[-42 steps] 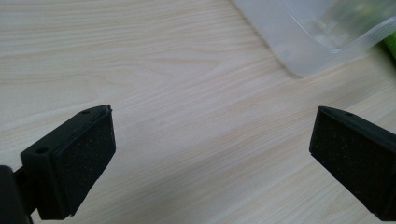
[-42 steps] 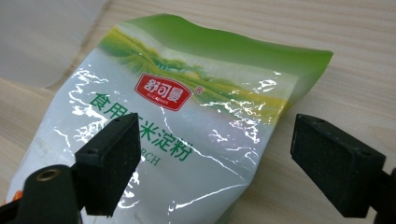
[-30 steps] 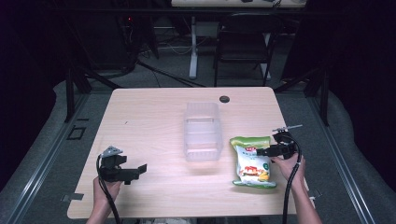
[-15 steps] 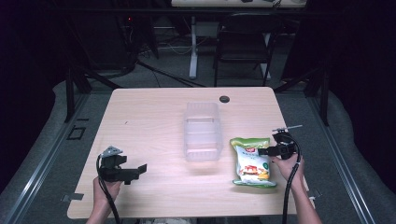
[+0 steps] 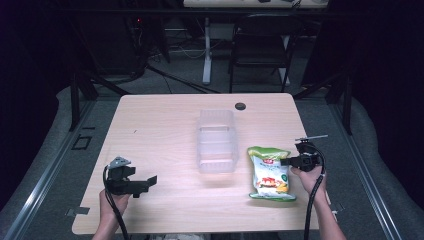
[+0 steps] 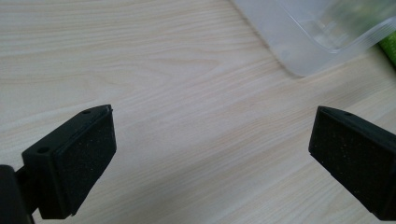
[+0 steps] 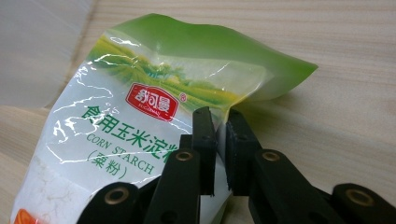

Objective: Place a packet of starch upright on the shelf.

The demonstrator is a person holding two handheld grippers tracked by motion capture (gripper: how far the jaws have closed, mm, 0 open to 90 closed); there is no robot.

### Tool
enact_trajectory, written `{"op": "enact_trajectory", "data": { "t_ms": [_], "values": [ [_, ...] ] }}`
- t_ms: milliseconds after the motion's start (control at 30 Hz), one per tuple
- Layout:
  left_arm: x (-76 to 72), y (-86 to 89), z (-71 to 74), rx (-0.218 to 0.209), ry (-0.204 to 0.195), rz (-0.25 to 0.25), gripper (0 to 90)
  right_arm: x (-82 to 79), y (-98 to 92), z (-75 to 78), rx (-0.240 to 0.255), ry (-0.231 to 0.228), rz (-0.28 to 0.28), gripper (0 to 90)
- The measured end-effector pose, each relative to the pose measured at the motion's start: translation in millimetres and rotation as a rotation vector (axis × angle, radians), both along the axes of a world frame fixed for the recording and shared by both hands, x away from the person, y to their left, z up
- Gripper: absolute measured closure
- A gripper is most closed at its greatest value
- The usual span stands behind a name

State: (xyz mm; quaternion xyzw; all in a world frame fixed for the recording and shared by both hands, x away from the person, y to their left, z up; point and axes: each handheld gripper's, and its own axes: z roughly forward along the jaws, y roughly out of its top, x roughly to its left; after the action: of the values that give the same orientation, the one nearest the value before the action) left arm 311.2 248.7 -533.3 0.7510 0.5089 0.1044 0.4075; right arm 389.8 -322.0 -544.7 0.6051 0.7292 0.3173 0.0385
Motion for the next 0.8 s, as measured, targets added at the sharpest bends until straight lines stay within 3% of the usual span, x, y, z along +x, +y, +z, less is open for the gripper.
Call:
{"op": "enact_trajectory", "data": {
  "t_ms": [200,800],
  "values": [
    [-0.1,0.1,0.1,-0.002,-0.001,0.000,0.9,-1.6,-0.5,2.8,0.008,-0.009,0.004,88.1],
    [-0.4,0.4,0.4,-0.006,-0.002,0.000,0.9,-14.8,2.1,30.3,0.039,-0.119,0.005,89.7]
  ]
}}
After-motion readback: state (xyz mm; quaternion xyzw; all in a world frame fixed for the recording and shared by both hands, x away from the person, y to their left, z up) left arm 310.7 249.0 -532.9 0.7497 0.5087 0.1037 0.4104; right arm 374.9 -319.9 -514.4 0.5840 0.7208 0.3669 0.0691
